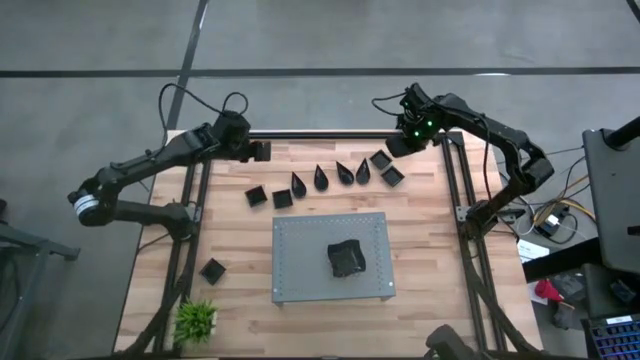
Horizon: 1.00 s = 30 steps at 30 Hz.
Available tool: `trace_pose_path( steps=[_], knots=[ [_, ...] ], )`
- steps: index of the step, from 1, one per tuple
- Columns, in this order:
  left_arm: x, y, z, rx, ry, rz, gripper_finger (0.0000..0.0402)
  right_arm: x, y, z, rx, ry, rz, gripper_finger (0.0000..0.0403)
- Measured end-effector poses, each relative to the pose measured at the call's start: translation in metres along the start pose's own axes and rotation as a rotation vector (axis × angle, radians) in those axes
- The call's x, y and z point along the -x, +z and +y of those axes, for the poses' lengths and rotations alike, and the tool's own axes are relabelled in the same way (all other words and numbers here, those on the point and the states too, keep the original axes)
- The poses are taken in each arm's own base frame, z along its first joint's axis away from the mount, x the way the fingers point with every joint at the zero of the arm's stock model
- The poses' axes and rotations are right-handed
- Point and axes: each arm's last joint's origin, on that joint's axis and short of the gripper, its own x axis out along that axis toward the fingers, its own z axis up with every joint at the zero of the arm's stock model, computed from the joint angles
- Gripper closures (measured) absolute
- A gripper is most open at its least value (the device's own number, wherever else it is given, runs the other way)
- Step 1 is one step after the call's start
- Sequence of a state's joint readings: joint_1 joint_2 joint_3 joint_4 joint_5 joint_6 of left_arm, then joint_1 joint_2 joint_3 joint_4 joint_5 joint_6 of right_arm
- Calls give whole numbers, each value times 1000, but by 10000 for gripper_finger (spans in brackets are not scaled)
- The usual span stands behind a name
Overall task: Pick & Place Mini shaped plates
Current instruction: Put the square plate on the shelf
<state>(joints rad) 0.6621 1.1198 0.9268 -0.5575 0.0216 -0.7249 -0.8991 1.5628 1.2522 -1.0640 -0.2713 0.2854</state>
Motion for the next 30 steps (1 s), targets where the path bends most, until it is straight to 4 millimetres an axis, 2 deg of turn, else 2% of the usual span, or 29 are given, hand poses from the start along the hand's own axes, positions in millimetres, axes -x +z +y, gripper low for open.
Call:
trace_pose_path(
  steps=[9,13,24,30],
  knots=[
    [3,3,-8,41,-147,50,264,-26,-1,-8,33,-17,56,249],
    [5,6,-13,45,-225,74,264,-42,-2,-14,36,-56,75,231],
    [11,10,-19,48,-261,73,264,-73,2,-24,70,-67,18,245],
    [13,13,-21,48,-269,64,264,-89,1,-31,76,-106,50,250]
  ],
)
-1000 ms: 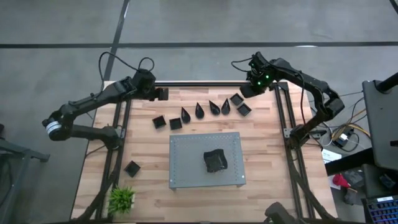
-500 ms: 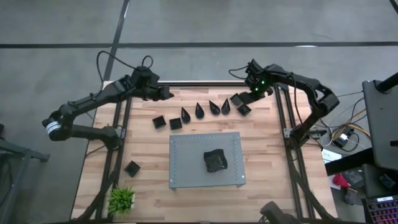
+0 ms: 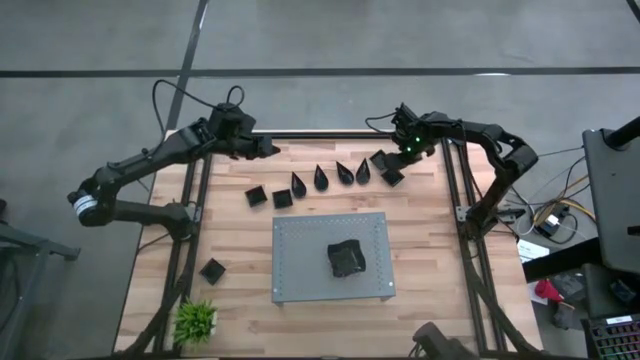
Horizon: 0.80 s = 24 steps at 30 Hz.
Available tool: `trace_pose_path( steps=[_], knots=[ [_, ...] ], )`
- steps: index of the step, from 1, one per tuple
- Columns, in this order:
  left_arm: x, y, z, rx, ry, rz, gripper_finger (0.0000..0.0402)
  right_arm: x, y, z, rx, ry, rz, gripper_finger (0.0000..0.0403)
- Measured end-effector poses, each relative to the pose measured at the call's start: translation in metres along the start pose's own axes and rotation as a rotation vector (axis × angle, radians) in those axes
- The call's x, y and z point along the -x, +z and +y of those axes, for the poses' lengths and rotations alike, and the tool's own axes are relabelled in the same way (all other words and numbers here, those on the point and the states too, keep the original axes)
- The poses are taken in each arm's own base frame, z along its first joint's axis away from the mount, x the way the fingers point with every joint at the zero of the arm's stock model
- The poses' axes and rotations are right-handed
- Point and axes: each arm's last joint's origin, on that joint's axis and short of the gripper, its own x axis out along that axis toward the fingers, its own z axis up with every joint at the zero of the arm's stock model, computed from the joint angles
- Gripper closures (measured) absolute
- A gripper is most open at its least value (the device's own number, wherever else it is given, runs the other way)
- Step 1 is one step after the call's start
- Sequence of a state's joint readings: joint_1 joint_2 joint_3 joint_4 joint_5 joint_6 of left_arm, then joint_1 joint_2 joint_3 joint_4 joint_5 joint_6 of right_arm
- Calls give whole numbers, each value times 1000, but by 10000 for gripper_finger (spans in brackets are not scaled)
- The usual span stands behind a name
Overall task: Pick & Place Mini shaped plates
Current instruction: Put the square plate on the shelf
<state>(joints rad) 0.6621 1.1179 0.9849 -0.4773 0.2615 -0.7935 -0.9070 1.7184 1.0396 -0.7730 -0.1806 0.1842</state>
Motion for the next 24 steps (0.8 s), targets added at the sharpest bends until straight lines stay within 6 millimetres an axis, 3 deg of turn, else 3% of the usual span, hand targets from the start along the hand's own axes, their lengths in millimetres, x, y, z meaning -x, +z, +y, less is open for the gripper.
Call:
trace_pose_path(
  steps=[12,24],
  knots=[
    [1,0,-1,19,-9,-4,264,-12,-3,-3,8,-3,18,259],
    [1,0,-1,43,-9,-4,264,-24,0,-4,42,2,34,346]
  ],
)
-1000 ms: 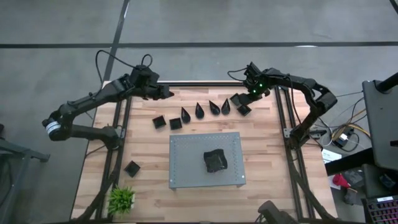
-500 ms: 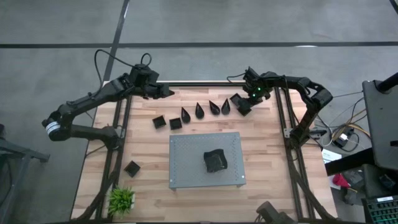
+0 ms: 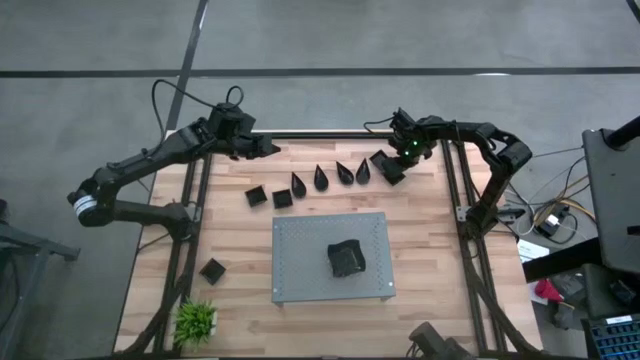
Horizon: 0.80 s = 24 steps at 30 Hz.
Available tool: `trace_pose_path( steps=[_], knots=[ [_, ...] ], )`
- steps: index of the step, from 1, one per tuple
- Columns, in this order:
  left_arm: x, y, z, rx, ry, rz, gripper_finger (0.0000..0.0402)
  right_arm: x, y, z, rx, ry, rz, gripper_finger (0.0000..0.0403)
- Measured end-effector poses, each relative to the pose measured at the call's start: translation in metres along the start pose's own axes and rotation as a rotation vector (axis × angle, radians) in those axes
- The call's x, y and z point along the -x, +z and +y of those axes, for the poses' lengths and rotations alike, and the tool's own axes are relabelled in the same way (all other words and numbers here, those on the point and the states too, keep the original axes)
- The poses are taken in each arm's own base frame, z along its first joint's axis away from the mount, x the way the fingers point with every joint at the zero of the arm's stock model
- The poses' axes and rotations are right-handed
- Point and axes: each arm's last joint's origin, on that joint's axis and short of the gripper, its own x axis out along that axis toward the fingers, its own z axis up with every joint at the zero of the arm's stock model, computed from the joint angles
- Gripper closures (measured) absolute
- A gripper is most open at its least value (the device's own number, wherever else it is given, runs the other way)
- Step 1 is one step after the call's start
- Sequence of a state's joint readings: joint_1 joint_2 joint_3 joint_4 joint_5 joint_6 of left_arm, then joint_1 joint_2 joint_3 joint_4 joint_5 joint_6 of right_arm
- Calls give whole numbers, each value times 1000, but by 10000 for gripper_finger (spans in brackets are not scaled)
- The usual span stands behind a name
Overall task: Pick & Place Mini shaped plates
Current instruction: Put the square plate on the shelf
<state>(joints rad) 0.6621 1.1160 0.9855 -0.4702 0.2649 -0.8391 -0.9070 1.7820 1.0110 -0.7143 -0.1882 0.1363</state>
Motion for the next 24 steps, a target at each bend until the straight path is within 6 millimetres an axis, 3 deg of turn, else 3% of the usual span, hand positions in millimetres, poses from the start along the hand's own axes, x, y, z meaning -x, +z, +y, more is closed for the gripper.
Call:
trace_pose_path(
  steps=[7,19,24],
  knots=[
    [0,0,0,23,-4,-4,264,9,0,2,20,2,-8,390],
    [0,1,-1,20,-8,-7,264,86,14,21,93,83,-84,394],
    [0,0,0,19,-9,-9,264,122,15,38,236,154,-64,394]
  ],
)
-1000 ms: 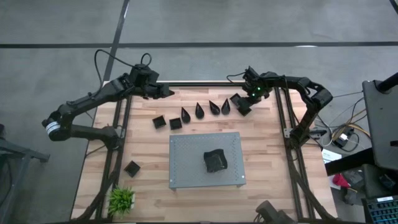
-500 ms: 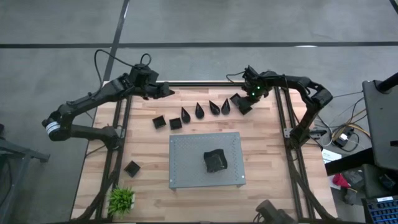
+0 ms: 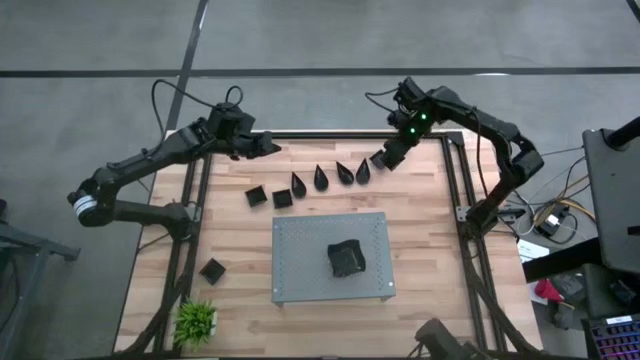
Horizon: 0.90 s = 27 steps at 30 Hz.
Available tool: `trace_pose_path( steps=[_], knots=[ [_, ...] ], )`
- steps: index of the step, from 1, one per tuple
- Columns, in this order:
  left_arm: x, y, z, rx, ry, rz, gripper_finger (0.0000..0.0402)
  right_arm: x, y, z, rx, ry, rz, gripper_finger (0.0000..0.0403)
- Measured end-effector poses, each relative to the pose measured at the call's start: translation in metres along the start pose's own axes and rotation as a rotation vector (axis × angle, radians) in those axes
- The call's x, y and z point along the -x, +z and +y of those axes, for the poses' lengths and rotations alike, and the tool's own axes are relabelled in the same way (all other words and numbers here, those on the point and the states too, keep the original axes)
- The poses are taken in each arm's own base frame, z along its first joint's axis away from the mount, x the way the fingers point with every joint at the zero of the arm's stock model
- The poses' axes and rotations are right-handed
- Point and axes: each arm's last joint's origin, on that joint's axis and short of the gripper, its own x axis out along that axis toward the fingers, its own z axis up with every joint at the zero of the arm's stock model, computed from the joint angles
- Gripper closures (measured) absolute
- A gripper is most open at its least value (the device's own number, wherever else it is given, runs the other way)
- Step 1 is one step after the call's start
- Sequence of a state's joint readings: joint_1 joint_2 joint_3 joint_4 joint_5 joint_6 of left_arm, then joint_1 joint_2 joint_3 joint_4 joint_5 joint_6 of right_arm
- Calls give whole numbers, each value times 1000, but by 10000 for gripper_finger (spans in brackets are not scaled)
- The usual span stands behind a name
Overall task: Pick & Place Mini shaped plates
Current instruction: Put the square plate on the shelf
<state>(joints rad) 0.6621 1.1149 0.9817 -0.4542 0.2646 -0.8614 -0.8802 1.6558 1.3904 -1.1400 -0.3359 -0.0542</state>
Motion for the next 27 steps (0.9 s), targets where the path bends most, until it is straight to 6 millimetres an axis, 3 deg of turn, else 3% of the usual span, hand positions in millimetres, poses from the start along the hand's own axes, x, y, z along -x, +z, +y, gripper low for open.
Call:
trace_pose_path(
  steps=[4,9,18,27],
  knots=[
    [0,0,0,0,1,1,264,18,3,24,120,77,22,394],
    [-1,1,-1,-7,-18,-14,264,25,0,65,307,149,57,394],
    [-1,5,-7,25,-73,-58,264,16,-21,133,594,203,130,394],
    [-1,5,-7,25,-81,-55,264,3,-37,180,624,234,139,394]
  ],
)
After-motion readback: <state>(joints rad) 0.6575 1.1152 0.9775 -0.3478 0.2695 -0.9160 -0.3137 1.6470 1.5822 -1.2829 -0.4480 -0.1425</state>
